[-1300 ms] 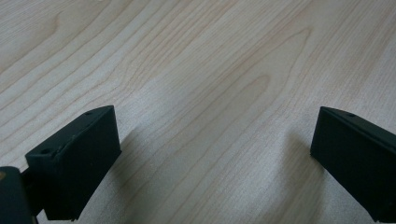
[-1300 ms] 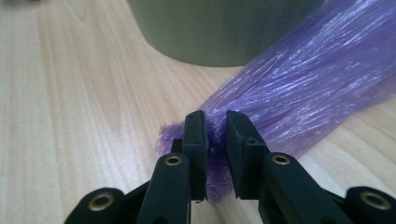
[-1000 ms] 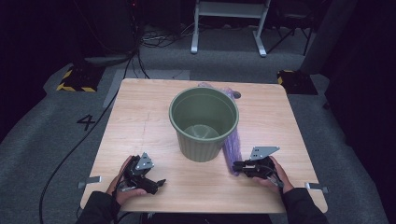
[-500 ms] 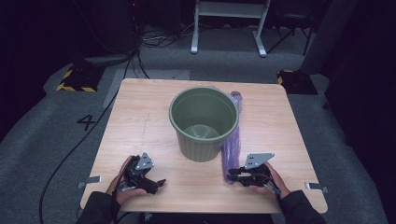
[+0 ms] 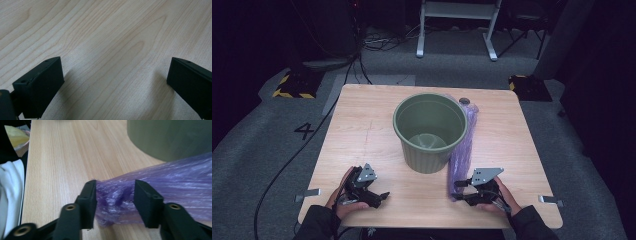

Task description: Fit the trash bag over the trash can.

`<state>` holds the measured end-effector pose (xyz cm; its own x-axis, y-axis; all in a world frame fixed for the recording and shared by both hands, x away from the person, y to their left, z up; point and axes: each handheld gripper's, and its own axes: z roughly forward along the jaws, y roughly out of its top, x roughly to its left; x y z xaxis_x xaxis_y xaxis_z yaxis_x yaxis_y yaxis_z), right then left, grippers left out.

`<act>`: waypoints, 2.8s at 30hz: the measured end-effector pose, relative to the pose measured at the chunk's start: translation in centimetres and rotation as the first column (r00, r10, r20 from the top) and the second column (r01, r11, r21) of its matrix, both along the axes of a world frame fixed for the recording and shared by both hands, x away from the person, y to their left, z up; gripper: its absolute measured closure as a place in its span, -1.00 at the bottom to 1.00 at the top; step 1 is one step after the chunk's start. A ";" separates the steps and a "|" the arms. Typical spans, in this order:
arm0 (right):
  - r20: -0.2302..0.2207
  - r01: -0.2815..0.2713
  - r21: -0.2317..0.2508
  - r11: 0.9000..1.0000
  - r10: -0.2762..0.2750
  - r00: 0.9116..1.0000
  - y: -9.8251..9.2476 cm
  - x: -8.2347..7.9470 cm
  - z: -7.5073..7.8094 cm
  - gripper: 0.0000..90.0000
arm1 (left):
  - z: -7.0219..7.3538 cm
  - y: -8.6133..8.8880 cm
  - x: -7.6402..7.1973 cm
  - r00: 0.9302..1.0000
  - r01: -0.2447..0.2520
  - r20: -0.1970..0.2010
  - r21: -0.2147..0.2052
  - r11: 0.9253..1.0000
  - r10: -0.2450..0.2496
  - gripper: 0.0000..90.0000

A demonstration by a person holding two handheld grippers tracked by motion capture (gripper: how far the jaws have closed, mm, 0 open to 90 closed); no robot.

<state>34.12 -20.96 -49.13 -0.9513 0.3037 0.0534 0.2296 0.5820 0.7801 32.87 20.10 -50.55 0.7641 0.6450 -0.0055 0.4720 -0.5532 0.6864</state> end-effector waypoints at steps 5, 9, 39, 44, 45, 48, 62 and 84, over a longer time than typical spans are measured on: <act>0.056 0.046 0.010 0.999 -0.046 0.997 -0.4 -0.3 1.1 -0.18 | 0.0 0.0 0.0 1.000 0.000 0.000 0.001 1.000 0.000 -0.99; 0.094 0.085 0.029 0.996 -0.087 0.992 -0.9 -0.6 2.3 -0.31 | 0.0 0.0 0.0 1.000 0.001 0.001 0.001 1.000 -0.001 -0.99; 0.068 0.445 -0.003 0.896 -0.444 0.894 -3.0 11.2 1.5 -0.53 | 0.0 -0.1 0.1 1.000 -0.001 -0.001 0.001 1.000 0.001 -0.99; 0.043 0.449 -0.009 0.894 -0.448 0.893 -2.3 11.9 0.7 -0.54 | 0.0 -0.2 0.1 1.000 -0.001 -0.001 0.000 1.000 0.001 -0.99; 0.037 0.450 -0.008 0.893 -0.449 0.893 -2.2 11.9 0.5 -0.54 | 0.0 -0.2 0.1 1.000 -0.001 -0.001 0.000 1.000 0.001 -0.99; 0.027 0.453 -0.021 0.891 -0.453 0.891 -1.8 12.3 0.0 -0.56 | 0.0 -0.2 0.1 1.000 -0.001 -0.002 -0.001 1.000 0.001 -0.99; 0.027 0.451 -0.069 0.890 -0.450 0.893 -0.4 12.3 -1.1 -0.37 | 0.0 -0.2 0.1 1.000 0.003 -0.001 0.001 1.000 -0.003 -0.99; 0.039 0.454 0.000 0.891 -0.454 0.890 -0.2 11.2 -0.8 0.91 | 0.0 -0.4 0.3 1.000 0.005 -0.004 -0.001 1.000 -0.005 -1.00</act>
